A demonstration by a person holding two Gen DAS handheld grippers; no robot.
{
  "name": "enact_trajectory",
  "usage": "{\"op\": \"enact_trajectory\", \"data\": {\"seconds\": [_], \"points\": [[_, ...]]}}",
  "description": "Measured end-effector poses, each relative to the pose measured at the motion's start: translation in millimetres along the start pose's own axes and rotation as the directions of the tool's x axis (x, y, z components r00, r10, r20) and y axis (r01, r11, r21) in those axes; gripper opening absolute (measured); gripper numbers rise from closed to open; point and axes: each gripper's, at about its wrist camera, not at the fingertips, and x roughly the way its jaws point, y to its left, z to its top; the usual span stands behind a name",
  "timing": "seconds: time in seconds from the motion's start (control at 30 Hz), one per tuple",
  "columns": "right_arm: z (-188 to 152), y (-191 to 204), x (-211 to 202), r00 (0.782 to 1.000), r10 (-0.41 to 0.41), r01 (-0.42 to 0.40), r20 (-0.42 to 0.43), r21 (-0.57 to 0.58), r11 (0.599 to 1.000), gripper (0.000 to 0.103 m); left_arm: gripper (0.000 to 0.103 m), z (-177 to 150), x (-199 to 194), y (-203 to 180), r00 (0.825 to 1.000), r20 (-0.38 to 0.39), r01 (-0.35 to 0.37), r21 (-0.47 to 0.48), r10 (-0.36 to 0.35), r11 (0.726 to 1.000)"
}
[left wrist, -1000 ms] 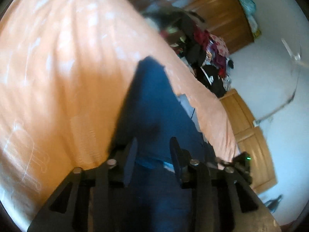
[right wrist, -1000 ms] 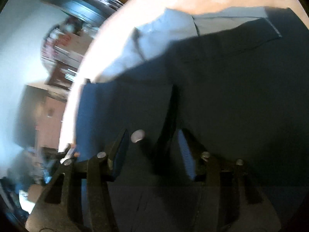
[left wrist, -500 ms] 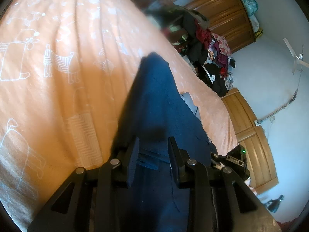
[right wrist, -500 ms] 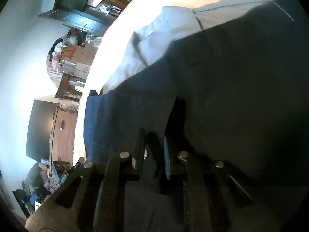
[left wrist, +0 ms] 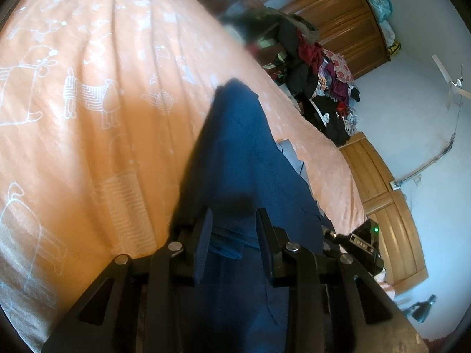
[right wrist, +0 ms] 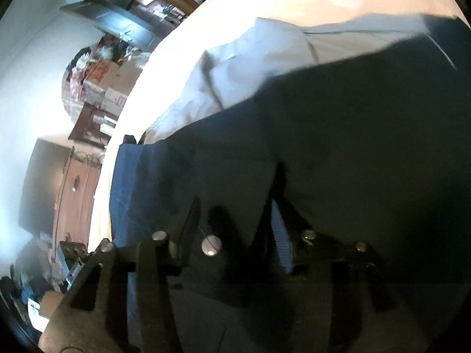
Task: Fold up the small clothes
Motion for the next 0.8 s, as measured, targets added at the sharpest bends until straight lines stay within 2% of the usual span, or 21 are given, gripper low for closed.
{"op": "enact_trajectory", "data": {"seconds": [0.07, 0.13, 0.27, 0.4, 0.53, 0.8], "points": [[1, 2, 2, 1.0, 0.01, -0.01, -0.026, -0.007, 1.0, 0.003, 0.034, 0, 0, 0, 1.0, 0.0, -0.002, 0.002, 0.002, 1.0], [0, 6, -10, 0.999, 0.032, -0.032, 0.003, -0.02, 0.999, 0.002, 0.034, 0, -1, 0, 1.0, 0.001, 0.0, 0.003, 0.0, 1.0], [11, 5, -60, 0.991, 0.086, -0.083, 0.104, -0.037, 0.996, 0.001, 0.037, -3, -6, -4, 1.0, 0.025, 0.006, 0.037, -0.007, 0.999], [16, 2, -91, 0.99, 0.026, -0.016, 0.137, -0.077, 0.997, 0.002, 0.04, -4, -8, -8, 0.999, 0.04, 0.001, 0.072, -0.003, 0.997], [16, -24, -109, 0.984, -0.02, 0.025, 0.177, -0.025, 0.999, 0.002, 0.048, -1, -12, -5, 0.998, 0.056, 0.0, 0.07, -0.004, 0.998], [16, -55, -139, 0.972, -0.11, 0.111, 0.206, 0.007, 0.994, 0.002, 0.049, 4, -3, -2, 0.999, 0.015, -0.05, 0.068, 0.049, 0.996]]}}
